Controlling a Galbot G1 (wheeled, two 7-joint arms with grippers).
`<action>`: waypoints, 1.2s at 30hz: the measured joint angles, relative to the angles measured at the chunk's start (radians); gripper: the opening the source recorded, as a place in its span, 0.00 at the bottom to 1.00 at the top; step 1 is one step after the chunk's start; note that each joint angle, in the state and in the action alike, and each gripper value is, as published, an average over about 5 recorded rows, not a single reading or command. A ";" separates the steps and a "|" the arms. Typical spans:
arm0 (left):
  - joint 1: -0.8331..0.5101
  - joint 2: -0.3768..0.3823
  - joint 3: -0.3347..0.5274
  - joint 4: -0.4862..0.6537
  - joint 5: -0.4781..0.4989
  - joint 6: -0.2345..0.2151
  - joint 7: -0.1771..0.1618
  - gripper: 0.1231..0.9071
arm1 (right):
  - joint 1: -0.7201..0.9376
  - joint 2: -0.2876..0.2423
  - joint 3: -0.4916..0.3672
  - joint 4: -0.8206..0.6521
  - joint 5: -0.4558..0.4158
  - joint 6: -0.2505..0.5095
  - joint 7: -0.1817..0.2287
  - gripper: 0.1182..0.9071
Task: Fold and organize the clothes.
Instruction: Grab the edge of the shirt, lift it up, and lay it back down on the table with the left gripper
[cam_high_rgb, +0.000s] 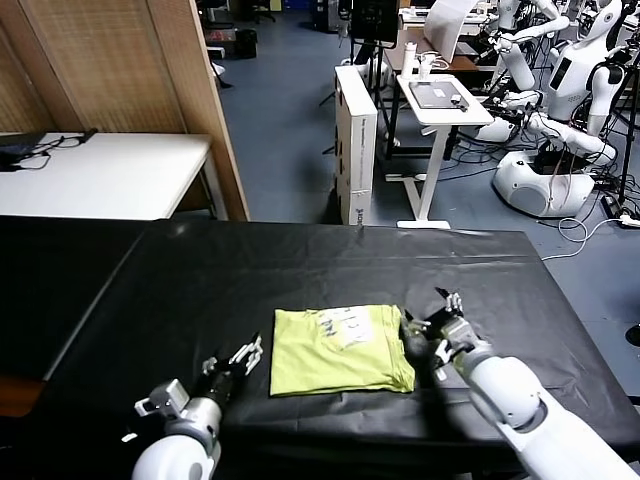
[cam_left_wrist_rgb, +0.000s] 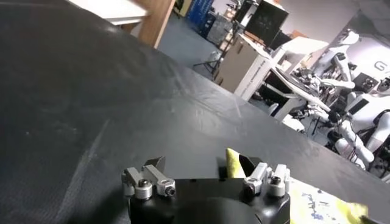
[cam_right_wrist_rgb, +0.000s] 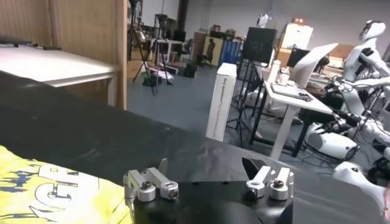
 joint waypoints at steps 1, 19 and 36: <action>0.002 -0.003 0.003 0.006 0.019 -0.018 0.011 1.00 | -0.015 0.000 0.020 0.010 0.019 0.015 -0.005 1.00; -0.018 -0.052 0.133 0.182 0.178 -0.280 0.090 1.00 | -0.195 -0.001 0.213 0.116 0.081 0.059 -0.036 1.00; -0.011 -0.054 0.133 0.165 0.125 -0.250 0.093 0.26 | -0.177 0.008 0.181 0.117 0.060 0.045 -0.032 1.00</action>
